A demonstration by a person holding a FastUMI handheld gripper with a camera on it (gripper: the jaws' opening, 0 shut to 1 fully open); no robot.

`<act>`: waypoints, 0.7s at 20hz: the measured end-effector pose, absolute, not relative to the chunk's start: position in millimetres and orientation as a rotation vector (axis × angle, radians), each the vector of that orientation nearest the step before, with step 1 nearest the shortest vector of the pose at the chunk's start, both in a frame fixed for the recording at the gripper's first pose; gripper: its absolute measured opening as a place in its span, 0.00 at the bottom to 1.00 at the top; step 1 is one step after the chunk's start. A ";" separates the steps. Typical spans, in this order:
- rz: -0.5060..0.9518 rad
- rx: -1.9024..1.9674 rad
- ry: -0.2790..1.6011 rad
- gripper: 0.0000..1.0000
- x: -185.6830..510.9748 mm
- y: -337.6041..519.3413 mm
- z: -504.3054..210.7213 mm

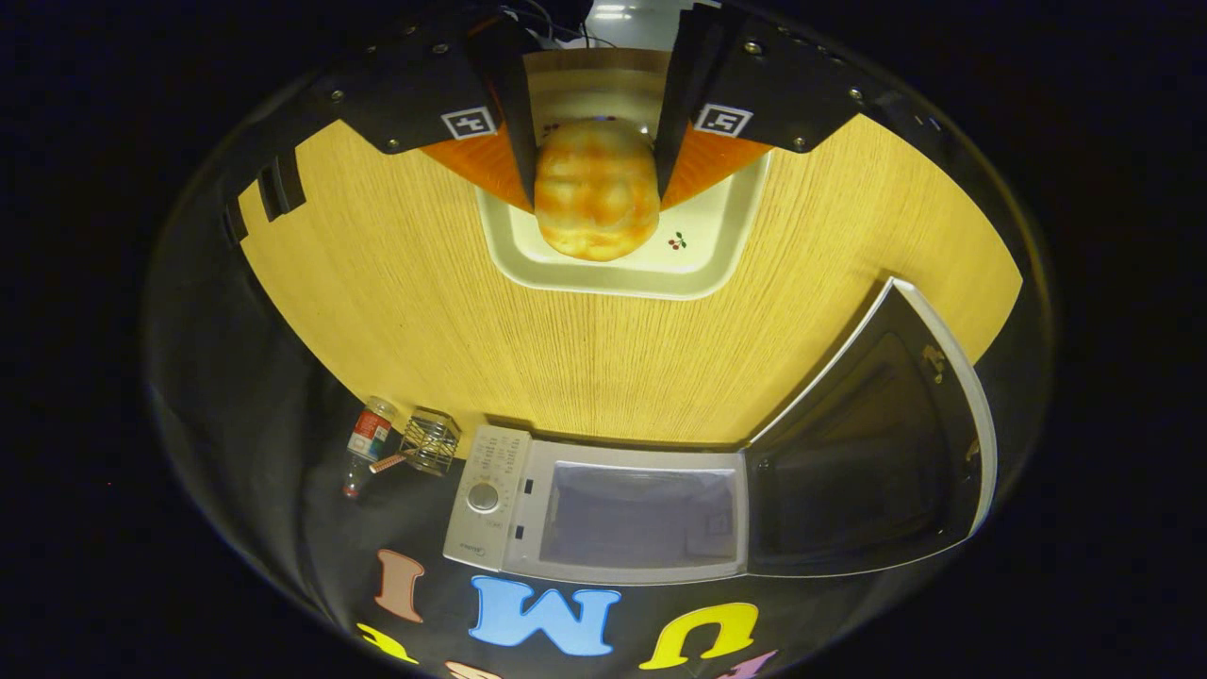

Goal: Open the microwave, put the food inside, and close the microwave door.

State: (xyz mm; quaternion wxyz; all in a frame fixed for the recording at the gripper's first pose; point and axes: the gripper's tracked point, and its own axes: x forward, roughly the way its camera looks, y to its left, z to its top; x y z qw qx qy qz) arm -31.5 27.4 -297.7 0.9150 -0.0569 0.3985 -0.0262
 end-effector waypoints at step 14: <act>-0.036 -0.016 0.590 0.61 59.3 53.5 -185.6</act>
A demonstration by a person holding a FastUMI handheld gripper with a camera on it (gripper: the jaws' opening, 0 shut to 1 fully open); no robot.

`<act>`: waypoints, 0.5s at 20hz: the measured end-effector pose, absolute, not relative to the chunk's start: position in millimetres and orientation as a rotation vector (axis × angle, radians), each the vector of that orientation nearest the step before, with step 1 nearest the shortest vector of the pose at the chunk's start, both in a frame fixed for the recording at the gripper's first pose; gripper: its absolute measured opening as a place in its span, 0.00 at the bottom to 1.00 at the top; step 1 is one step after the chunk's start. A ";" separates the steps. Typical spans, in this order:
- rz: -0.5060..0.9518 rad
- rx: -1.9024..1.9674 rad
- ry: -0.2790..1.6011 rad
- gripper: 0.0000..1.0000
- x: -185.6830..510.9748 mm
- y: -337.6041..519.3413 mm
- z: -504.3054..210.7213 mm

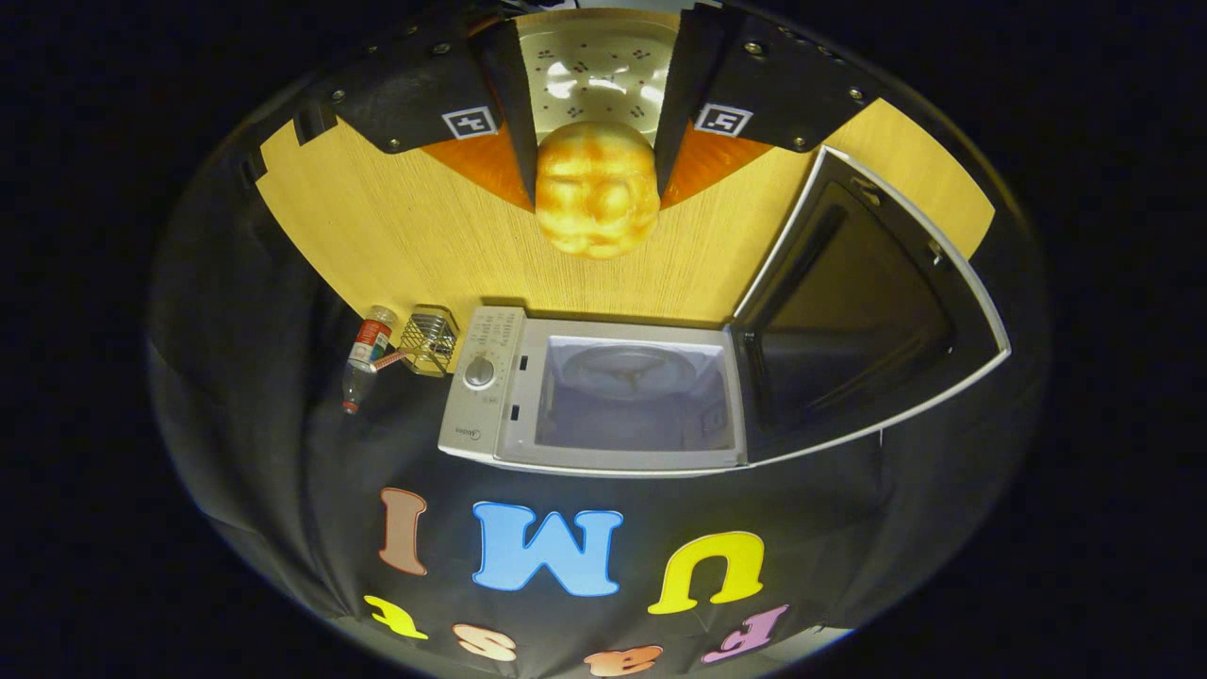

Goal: Open the microwave, put the food inside, and close the microwave door.

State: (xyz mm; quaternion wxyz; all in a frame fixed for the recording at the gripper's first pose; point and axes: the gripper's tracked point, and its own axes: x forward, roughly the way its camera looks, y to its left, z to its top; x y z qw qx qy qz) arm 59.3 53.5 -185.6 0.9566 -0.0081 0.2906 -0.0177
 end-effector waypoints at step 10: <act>-0.025 0.192 0.521 0.61 151.6 71.4 -155.5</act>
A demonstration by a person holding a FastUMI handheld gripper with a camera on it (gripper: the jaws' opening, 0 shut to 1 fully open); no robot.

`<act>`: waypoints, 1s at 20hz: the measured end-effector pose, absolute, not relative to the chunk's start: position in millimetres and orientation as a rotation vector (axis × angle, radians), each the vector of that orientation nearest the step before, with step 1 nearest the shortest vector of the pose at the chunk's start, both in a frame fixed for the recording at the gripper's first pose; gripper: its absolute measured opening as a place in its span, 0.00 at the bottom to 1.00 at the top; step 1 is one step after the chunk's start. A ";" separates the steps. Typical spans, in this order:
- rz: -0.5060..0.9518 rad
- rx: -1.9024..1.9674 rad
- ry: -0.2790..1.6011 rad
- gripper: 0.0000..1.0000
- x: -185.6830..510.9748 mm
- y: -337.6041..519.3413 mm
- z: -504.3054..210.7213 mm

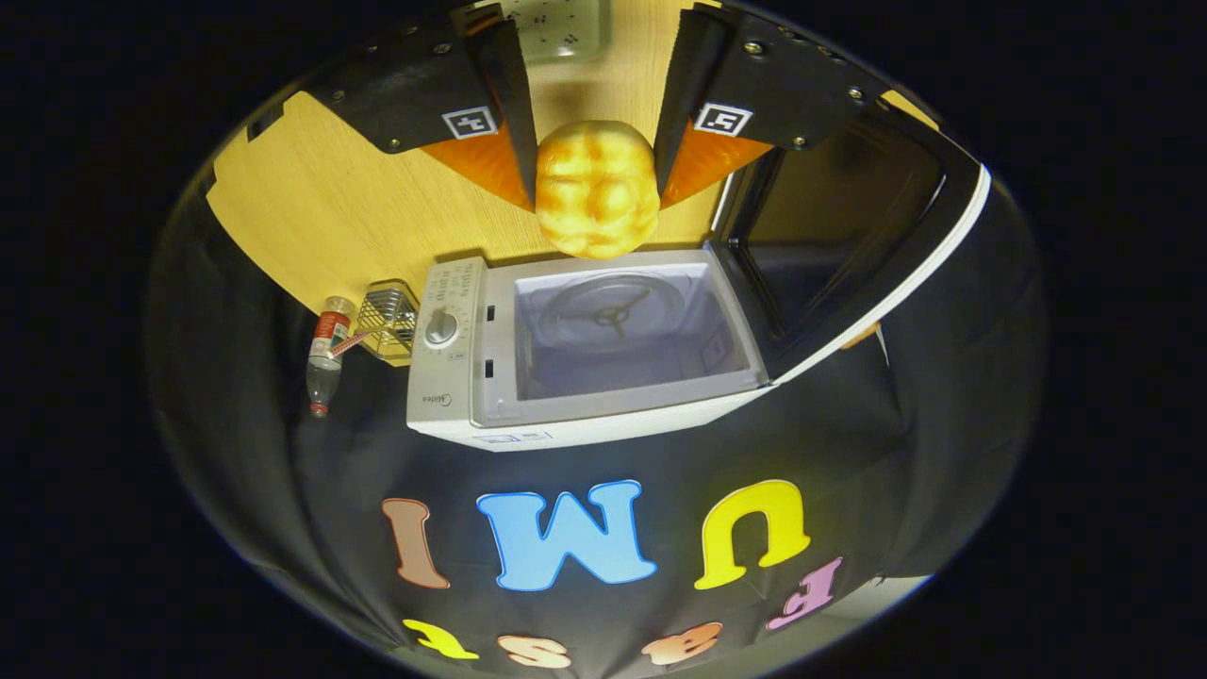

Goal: Open the microwave, put the food inside, and close the microwave door.

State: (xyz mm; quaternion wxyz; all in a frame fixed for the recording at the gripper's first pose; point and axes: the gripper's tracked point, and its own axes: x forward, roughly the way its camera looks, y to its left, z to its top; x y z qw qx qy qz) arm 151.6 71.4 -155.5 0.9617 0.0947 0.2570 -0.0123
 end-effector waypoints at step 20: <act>-0.105 0.629 0.432 0.61 306.2 90.8 -199.2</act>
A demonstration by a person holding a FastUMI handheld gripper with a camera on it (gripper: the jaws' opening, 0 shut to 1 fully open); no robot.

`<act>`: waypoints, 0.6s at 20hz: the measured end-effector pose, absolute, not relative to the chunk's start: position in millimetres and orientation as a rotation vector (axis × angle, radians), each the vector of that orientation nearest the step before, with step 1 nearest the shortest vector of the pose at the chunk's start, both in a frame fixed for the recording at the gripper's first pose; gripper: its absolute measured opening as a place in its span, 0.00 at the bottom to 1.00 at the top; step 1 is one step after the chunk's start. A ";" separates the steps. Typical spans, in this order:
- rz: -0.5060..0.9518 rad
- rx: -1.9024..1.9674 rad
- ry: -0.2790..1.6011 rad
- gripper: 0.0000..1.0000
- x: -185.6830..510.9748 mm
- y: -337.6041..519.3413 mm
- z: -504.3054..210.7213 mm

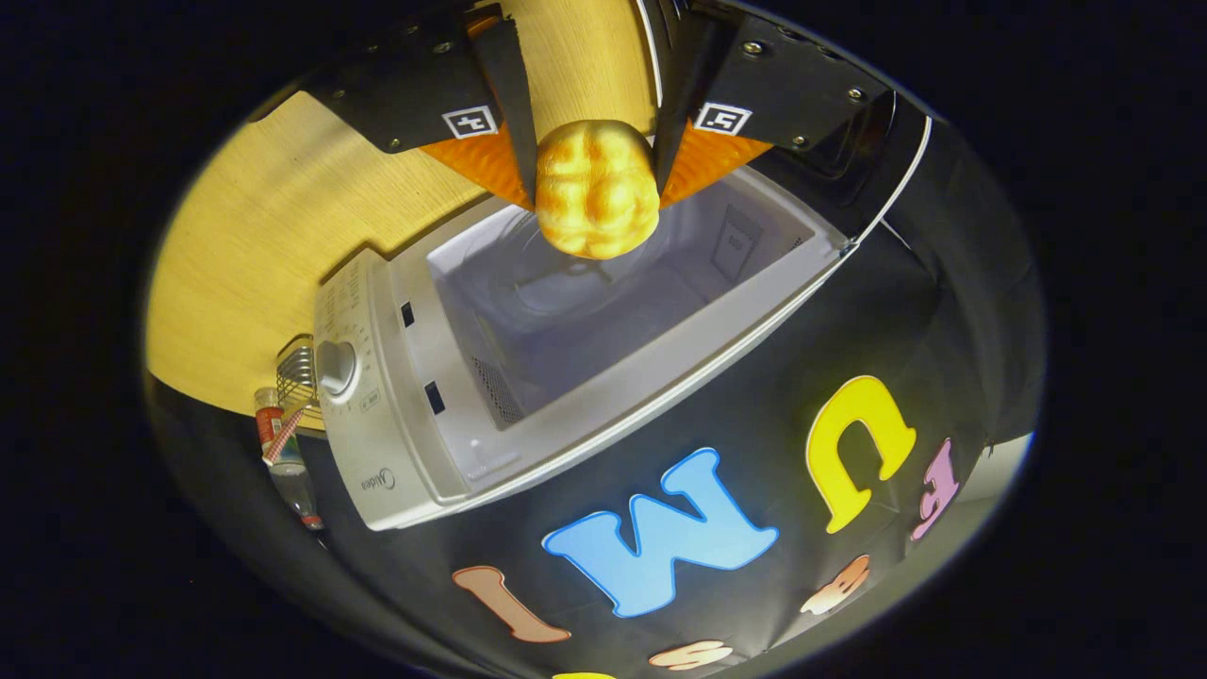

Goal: Open the microwave, put the food inside, and close the microwave door.

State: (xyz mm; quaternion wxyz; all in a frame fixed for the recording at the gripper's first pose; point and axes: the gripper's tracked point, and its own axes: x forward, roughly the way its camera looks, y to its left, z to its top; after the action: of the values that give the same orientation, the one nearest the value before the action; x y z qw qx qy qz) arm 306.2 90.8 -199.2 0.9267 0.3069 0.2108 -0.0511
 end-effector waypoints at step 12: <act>-0.135 0.819 0.437 0.64 361.6 97.1 -255.4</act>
State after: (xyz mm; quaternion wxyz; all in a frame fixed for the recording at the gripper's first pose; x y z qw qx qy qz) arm 361.6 97.1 -255.4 0.8920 0.3949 0.2104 -0.0648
